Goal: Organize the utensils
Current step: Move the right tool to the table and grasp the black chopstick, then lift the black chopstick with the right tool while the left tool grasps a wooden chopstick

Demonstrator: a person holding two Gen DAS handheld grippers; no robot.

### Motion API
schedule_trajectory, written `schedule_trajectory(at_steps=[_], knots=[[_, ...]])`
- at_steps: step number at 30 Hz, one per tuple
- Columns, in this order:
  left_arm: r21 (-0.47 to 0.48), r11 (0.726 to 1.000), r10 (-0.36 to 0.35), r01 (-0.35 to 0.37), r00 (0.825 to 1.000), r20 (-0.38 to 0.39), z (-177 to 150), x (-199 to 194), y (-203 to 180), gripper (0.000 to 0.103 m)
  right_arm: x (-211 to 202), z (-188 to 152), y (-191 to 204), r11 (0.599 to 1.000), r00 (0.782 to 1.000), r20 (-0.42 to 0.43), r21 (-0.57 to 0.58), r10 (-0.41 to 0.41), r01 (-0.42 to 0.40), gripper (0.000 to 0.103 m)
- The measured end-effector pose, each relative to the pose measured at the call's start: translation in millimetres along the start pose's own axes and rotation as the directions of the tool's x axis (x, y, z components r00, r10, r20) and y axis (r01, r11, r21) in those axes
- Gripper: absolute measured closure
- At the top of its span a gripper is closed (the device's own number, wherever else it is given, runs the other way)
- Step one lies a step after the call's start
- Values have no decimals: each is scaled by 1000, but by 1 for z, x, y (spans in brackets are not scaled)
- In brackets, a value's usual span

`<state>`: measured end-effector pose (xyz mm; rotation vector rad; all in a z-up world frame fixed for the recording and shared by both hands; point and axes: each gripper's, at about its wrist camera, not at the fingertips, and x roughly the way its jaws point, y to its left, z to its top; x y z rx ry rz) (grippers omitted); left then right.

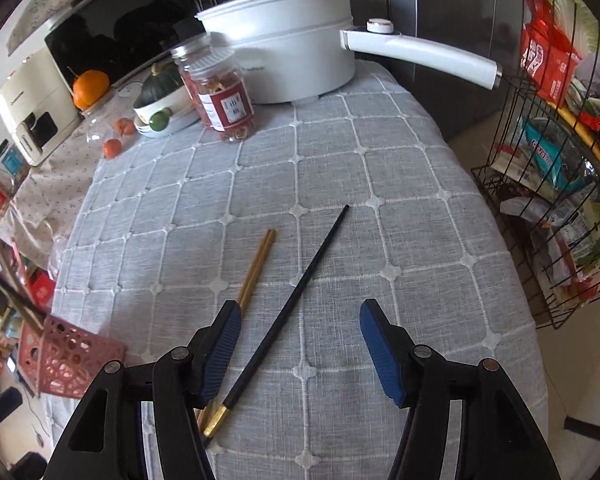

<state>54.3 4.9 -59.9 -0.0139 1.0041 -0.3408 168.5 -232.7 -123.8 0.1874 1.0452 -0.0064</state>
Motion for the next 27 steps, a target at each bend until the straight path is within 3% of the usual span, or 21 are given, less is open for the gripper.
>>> schedule_trajectory(at_steps=[9,10,14,18,27], knots=[[21,1000,-2,1,1000,16,4,-2,-5,17,59,3,6,998,994,-97,28,-56,59,55],[28,1000,2,-3,1000,20,4,-3,-6,17,58,3,9,997,994,-77,10,-76,77,57],[48,999,4,-6,1000,29,3,-6,-10,17,59,1,17,991,988,-92,-63,-122,117,86],[73,997,-3,0,999,41,1,-9,-19,17,55,-2,7,996,988,-135,-46,-76,70,95],[165,986,-30,23,999,38,2,0,-61,20,14,-5,-36,999,991,-130,38,-6,11,97]])
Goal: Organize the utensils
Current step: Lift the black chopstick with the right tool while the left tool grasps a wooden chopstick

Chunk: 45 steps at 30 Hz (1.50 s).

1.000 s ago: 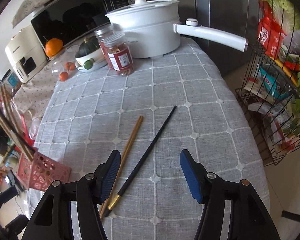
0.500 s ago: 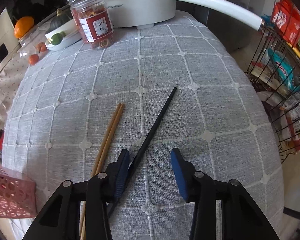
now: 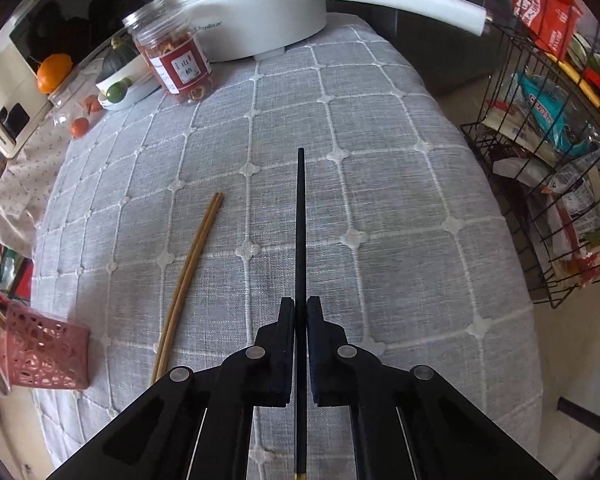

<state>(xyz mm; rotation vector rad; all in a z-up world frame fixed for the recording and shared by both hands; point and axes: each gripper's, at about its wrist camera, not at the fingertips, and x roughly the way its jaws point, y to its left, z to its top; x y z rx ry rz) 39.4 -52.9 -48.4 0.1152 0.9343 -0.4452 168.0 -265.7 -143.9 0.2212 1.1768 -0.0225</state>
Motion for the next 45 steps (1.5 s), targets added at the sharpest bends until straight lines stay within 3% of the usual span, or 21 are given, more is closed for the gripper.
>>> schedule_trajectory(at_steps=[4,8,12,18,22,28,32,34,38,45], knots=[[41,999,-33,36,997,-63,11,28,-31,36,-22,-2,-21,997,999,11,54,45,-46,97],[113,994,25,-11,993,-119,29,71,-56,53,-33,-1,-32,994,997,23,71,78,-79,97],[60,998,48,-36,976,-214,48,124,-50,70,-37,-2,-37,992,994,22,69,106,-108,97],[-2,991,125,-131,954,-271,76,182,-32,76,-27,-3,-57,980,989,-3,138,145,-143,97],[-9,988,146,-155,948,-283,88,201,-28,78,-28,-1,-57,979,987,-2,129,158,-157,97],[19,986,162,-164,940,-302,103,214,-30,82,-31,-1,-54,978,986,3,123,169,-168,97],[24,988,150,-150,940,-306,107,218,-31,92,-32,-1,-52,978,986,3,123,168,-167,97],[30,987,157,-155,940,-304,106,217,-32,93,-35,-2,-50,978,986,7,122,167,-167,97],[47,990,144,-137,957,-253,98,197,-41,93,-43,-6,-49,976,984,24,130,174,-176,97],[103,991,97,-85,989,-111,86,123,-52,93,-75,-18,-43,974,979,101,128,176,-188,97]])
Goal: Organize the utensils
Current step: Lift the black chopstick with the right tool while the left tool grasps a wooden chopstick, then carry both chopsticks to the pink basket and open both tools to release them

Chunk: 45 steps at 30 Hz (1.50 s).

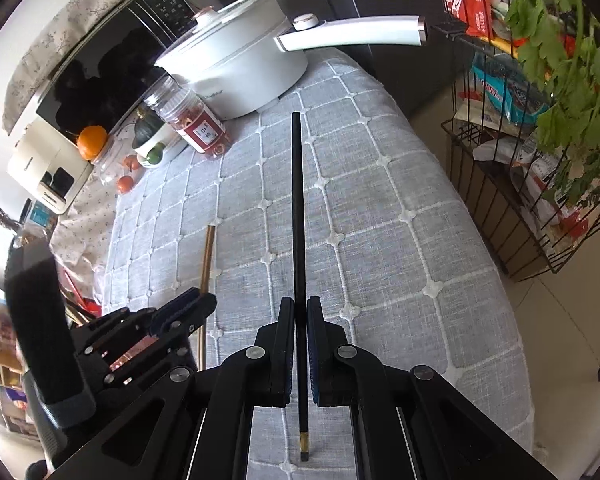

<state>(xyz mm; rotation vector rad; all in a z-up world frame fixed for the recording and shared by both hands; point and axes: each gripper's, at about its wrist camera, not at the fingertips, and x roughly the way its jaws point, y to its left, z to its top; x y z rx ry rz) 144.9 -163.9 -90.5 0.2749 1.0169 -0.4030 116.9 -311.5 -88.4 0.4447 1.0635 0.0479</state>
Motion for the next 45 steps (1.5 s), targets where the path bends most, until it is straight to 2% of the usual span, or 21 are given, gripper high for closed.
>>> schedule_trajectory(at_steps=[4,9,14,18,22,26,31,37,41,44,45], knots=[[21,1000,-18,16,996,92,-15,-44,1,93,-22,-7,16,1000,998,68,-19,4,-3,97],[35,999,-31,24,978,206,-35,-94,6,93,-45,-17,39,996,990,143,-81,-20,32,97],[-2,999,-29,32,940,340,-59,-129,22,93,-55,-22,55,994,983,184,-104,-19,39,97],[-32,997,-52,71,916,398,-66,-148,35,93,-63,-23,65,991,977,211,-128,-5,33,97],[-30,995,-66,92,878,473,-74,-177,42,93,-74,-23,80,985,972,234,-174,35,7,97],[-34,996,-50,83,831,554,-81,-204,52,93,-88,-27,98,972,962,265,-234,69,-5,97],[-67,998,30,18,759,650,-88,-227,69,93,-102,-37,124,951,953,274,-306,132,-44,97],[-141,988,143,-58,679,720,-97,-235,95,93,-108,-45,148,929,945,275,-363,179,-70,97],[-178,980,190,-88,671,716,-98,-225,108,93,-104,-47,158,924,946,265,-374,186,-77,97],[-170,977,211,-127,676,706,-99,-210,116,93,-102,-48,163,922,947,257,-377,190,-83,97],[-168,976,216,-137,686,695,-98,-203,119,93,-101,-49,165,922,948,255,-378,192,-85,97]])
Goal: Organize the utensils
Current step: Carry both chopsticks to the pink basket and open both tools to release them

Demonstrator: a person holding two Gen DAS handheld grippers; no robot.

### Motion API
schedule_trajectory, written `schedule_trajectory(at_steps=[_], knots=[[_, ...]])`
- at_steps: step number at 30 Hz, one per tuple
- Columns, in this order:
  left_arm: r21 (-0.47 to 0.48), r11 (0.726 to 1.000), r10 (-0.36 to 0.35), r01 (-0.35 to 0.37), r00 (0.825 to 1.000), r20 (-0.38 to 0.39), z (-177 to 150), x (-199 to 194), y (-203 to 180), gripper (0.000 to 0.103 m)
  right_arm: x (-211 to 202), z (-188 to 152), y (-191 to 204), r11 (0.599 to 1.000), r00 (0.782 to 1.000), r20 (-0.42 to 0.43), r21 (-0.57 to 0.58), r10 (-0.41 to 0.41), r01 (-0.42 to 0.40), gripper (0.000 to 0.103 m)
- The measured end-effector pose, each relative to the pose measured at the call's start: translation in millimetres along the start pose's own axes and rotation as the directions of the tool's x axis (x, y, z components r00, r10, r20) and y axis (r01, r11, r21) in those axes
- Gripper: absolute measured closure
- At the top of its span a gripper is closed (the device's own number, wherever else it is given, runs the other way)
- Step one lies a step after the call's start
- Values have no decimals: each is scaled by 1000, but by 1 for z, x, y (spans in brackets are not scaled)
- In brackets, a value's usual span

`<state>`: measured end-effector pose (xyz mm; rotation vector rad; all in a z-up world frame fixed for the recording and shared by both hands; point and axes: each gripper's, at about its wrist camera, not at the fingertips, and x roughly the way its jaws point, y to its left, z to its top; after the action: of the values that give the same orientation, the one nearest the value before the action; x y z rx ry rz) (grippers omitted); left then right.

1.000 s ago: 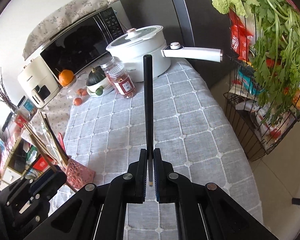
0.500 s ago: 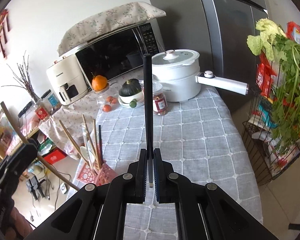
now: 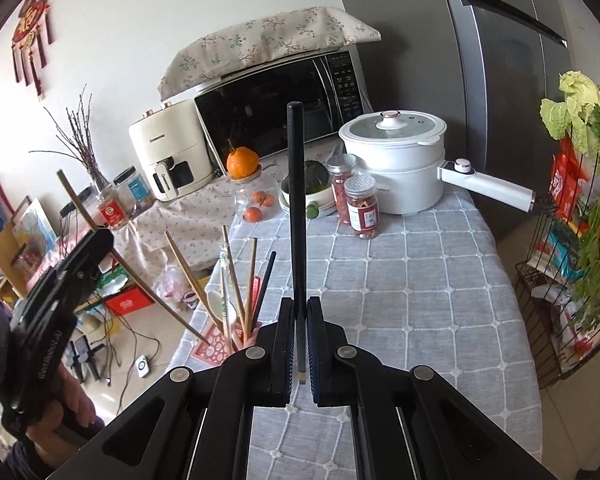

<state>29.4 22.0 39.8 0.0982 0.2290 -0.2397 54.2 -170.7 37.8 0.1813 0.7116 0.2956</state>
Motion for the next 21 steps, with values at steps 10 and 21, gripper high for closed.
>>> schedule_trajectory(at_steps=[10,21], knots=[[-59,998,4,-15,982,-189,-37,44,20,92,1,0,7,1000,1000,6,-9,24,-24,97],[-204,978,-26,-52,932,-362,-44,40,44,36,-4,8,31,994,993,47,-19,110,-109,97]])
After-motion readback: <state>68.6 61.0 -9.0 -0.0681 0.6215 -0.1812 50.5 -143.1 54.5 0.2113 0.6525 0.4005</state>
